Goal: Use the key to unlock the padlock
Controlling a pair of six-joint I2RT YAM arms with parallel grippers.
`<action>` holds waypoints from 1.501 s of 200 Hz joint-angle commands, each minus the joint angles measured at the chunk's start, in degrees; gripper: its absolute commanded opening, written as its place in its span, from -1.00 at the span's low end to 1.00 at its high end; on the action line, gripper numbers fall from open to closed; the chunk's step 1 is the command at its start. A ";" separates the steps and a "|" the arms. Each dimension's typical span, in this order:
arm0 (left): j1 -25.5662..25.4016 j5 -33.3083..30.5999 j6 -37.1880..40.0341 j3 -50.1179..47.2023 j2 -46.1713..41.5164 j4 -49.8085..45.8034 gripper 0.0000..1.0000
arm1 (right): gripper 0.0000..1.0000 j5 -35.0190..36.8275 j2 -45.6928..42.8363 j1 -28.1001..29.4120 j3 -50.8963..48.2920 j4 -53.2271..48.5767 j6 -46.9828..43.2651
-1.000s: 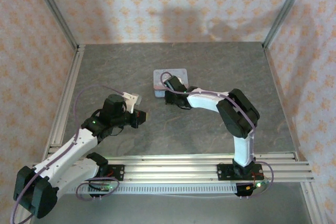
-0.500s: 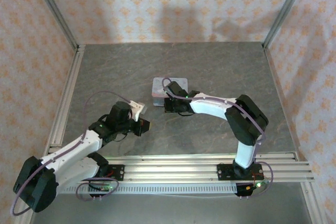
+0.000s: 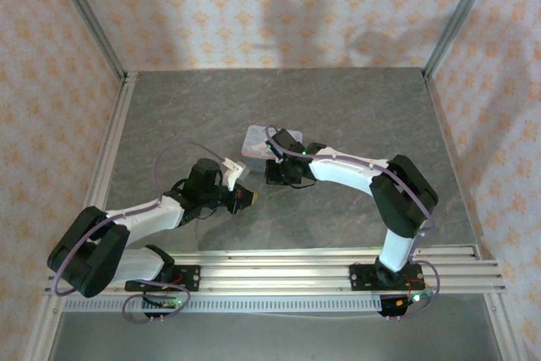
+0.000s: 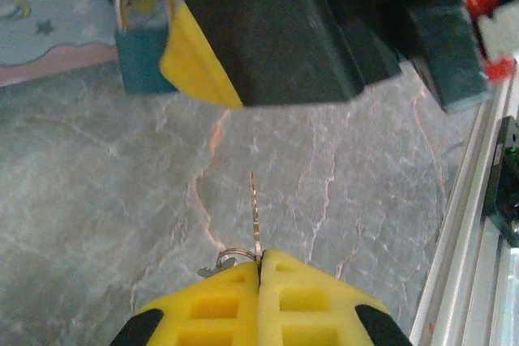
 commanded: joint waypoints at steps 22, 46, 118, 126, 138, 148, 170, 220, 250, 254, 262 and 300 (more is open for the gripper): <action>2.28 5.32 1.51 0.12 3.30 8.03 -1.00 | -0.99 -3.80 -4.24 -1.52 2.56 -2.19 1.96; 2.96 1.73 2.10 0.35 3.27 3.83 -1.00 | -0.94 -0.41 -4.70 -1.54 3.92 -5.58 1.35; 2.91 -13.33 -2.17 -3.15 -8.55 -4.61 -1.00 | -0.15 25.66 -1.44 8.00 4.50 -6.48 4.99; 2.89 -13.52 -2.21 -3.24 -9.87 -5.43 -1.00 | -0.11 27.40 -0.60 8.70 4.56 -5.86 5.94; 2.88 -13.88 -2.30 -3.51 -11.64 -6.23 -1.00 | -0.07 29.79 0.67 9.50 4.39 -4.41 7.58; 2.88 -14.06 -2.13 -3.75 -12.93 -6.80 -1.00 | -0.07 31.27 1.96 9.98 4.42 -3.22 8.75; 2.88 -14.55 -1.93 -4.07 -14.92 -7.63 -1.00 | -0.06 34.57 5.39 11.09 5.72 -2.71 10.90; 2.90 -13.93 -1.87 -4.48 -15.05 -7.13 -1.00 | -0.04 38.43 9.81 11.29 7.79 -1.51 14.10; 2.89 -13.37 -1.58 -4.39 -14.50 -6.93 -1.00 | -0.02 39.74 11.17 11.27 8.53 -0.93 15.89; 2.92 -13.28 -1.56 -4.39 -14.52 -6.89 -1.00 | -0.02 39.90 11.38 11.26 8.47 -0.88 16.07; 3.02 -13.18 -1.60 -4.39 -14.50 -6.83 -1.00 | -0.02 39.99 11.68 11.30 8.63 -0.46 16.31; 2.93 -12.79 -1.40 -4.49 -14.18 -6.42 -1.00 | -0.02 39.86 14.16 11.30 10.41 -0.36 16.99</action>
